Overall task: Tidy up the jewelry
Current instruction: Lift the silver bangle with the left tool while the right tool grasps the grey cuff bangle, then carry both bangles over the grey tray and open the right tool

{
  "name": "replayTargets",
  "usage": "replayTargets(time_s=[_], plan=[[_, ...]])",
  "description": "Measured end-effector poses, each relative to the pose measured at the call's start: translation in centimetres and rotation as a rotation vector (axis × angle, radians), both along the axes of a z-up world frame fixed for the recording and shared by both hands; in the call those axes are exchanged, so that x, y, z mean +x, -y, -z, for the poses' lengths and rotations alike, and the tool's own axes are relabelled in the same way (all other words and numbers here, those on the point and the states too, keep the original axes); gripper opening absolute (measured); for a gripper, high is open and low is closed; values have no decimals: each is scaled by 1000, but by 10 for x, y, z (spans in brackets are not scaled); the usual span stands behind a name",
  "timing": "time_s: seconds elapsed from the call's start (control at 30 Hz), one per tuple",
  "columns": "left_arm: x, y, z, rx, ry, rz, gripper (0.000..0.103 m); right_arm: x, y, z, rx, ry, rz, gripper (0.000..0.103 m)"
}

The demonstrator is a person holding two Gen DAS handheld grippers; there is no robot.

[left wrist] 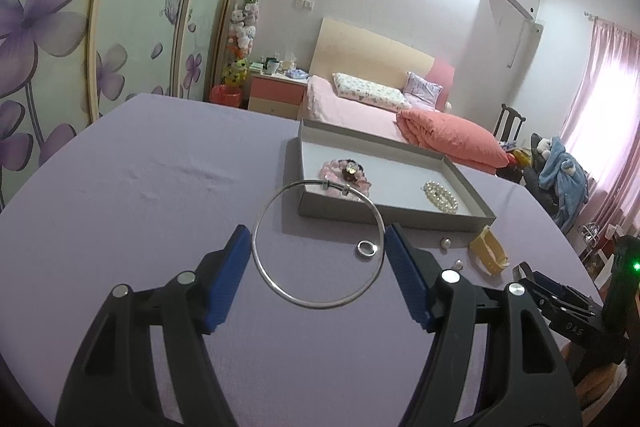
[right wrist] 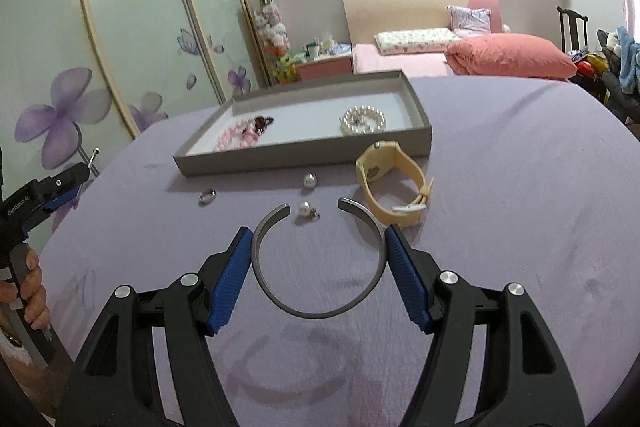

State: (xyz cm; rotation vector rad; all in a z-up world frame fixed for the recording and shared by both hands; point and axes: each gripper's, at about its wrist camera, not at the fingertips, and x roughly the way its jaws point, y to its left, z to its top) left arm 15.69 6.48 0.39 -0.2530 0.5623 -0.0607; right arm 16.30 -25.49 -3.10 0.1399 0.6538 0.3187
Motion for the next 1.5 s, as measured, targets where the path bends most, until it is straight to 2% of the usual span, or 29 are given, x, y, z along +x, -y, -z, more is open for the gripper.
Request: replayTargets(time_s=[0.37, 0.67, 0.9, 1.07, 1.23, 1.5], plan=[[-5, 8, -15, 3, 51, 19, 67, 0, 5, -19, 12, 71, 17, 67], [5, 16, -34, 29, 134, 13, 67, 12, 10, -57, 4, 217, 88, 67], [37, 38, -53, 64, 228, 16, 68, 42, 5, -82, 8, 333, 111, 67], [67, 51, -57, 99, 257, 5, 68, 63, -3, -92, 8, 391, 108, 67], [97, 61, -54, 111, 257, -3, 68, 86, -4, -88, 25, 398, 114, 67], [139, 67, -37, 117, 213, -4, 68, 128, -8, -62, 40, 309, 109, 67]])
